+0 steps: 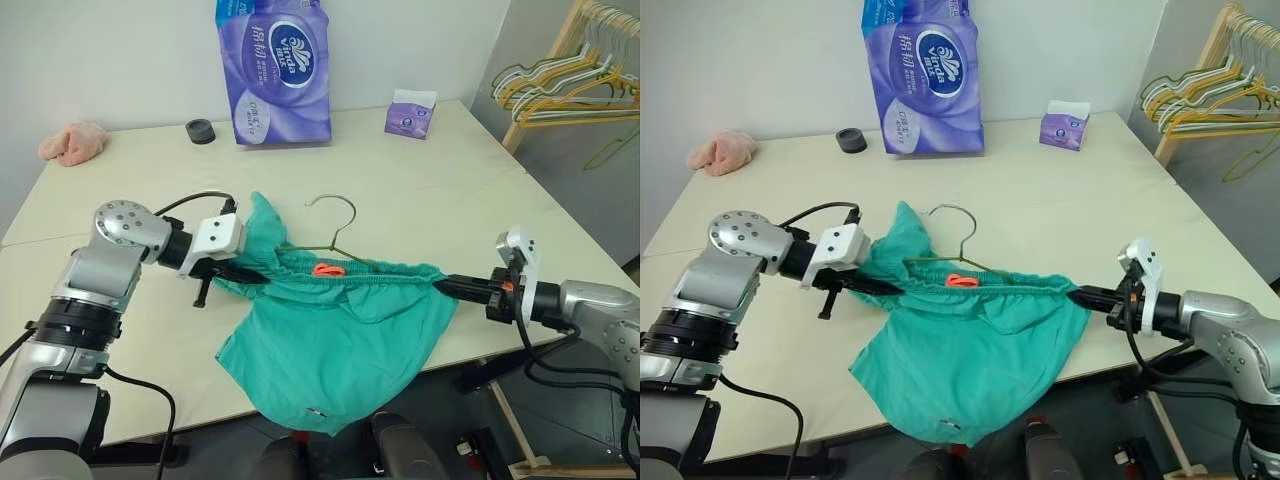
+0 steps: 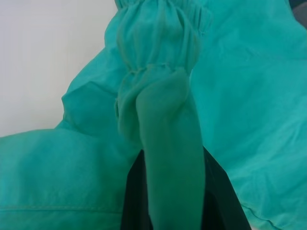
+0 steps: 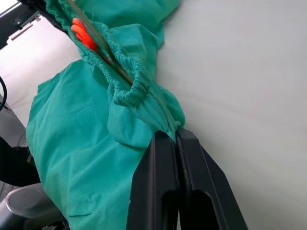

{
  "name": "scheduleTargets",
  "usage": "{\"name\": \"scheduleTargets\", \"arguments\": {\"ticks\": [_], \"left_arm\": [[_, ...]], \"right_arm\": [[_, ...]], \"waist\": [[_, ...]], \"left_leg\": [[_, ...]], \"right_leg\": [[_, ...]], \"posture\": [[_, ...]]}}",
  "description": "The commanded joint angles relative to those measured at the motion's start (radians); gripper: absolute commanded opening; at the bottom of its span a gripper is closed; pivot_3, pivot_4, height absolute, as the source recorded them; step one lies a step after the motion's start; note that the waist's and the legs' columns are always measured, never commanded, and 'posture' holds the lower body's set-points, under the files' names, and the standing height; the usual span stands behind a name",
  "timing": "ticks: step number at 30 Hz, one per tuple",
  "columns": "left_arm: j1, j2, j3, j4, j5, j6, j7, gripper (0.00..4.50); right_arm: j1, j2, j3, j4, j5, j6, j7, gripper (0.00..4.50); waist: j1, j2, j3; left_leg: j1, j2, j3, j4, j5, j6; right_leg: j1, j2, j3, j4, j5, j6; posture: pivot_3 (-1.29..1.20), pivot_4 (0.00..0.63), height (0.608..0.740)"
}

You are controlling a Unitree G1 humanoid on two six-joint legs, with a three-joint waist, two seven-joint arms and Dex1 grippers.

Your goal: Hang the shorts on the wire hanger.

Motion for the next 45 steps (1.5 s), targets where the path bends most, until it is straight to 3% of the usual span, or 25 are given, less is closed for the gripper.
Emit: {"name": "scheduleTargets", "arguments": {"ticks": [1,6,9,19,27,36,40,45], "left_arm": [[0.004,-0.006,0.007,-0.012,0.024,0.003,0.043,0.00],[0.030,-0.045,0.003,-0.052,0.025,0.019,0.078,0.00],[0.047,-0.054,0.008,-0.072,0.023,0.032,0.090,0.00],[0.095,-0.063,0.010,-0.135,0.010,0.065,0.101,0.00],[0.083,-0.071,0.002,-0.127,0.017,0.063,0.095,0.00],[0.085,-0.074,0.002,-0.140,0.016,0.072,0.089,0.00],[0.093,-0.070,0.003,-0.152,0.012,0.078,0.084,0.00],[0.096,-0.085,0.012,-0.164,-0.011,0.096,0.084,0.00]], "right_arm": [[-0.060,0.000,0.044,-0.058,-0.027,-0.020,-0.017,0.05],[-0.119,0.005,0.120,-0.105,-0.059,-0.046,-0.001,0.05],[-0.130,-0.005,0.135,-0.120,-0.095,-0.081,0.004,0.68],[-0.059,-0.126,0.196,-0.132,-0.280,-0.192,0.017,4.08],[-0.144,-0.082,0.340,0.004,-0.406,-0.277,0.071,4.08],[-0.333,0.019,0.522,0.223,-0.520,-0.357,0.229,4.08],[-0.370,0.053,0.533,0.270,-0.543,-0.369,0.254,3.17],[-0.377,0.079,0.534,0.271,-0.558,-0.370,0.273,1.40]], "waist": [[0.000,0.000,0.000],[0.000,0.000,0.000],[0.001,0.000,0.000],[0.001,0.000,0.000],[-0.005,0.000,0.000],[-0.008,0.000,0.000],[-0.007,0.000,0.000],[-0.006,0.000,0.000]], "left_leg": [[0.000,0.000,0.000,0.000,0.000,0.000],[-0.001,0.000,0.000,0.000,0.000,0.000],[-0.001,0.000,0.000,0.000,0.000,0.000],[0.000,0.000,-0.001,0.000,0.000,0.000],[0.000,0.000,0.000,0.000,0.000,0.000],[0.000,0.000,-0.001,0.000,0.000,0.000],[0.000,0.000,-0.001,0.000,0.000,0.000],[0.000,0.000,-0.001,0.000,0.000,0.000]], "right_leg": [[0.000,0.000,0.000,0.000,0.000,0.000],[0.000,-0.001,0.000,0.000,0.000,0.000],[0.000,-0.002,0.000,0.000,0.000,0.000],[0.000,-0.002,0.000,0.000,0.000,0.000],[0.000,-0.002,0.000,0.000,0.000,0.000],[-0.001,-0.002,0.000,0.000,0.000,0.000],[-0.001,-0.003,0.000,0.000,0.000,0.000],[-0.001,-0.003,-0.001,0.000,0.000,-0.001]], "posture": [[-0.23,0.124,0.740],[-0.23,0.126,0.740],[-0.23,0.127,0.740],[-0.23,0.128,0.740],[-0.23,0.124,0.740],[-0.22,0.115,0.740],[-0.22,0.113,0.740],[-0.22,0.110,0.740]]}}
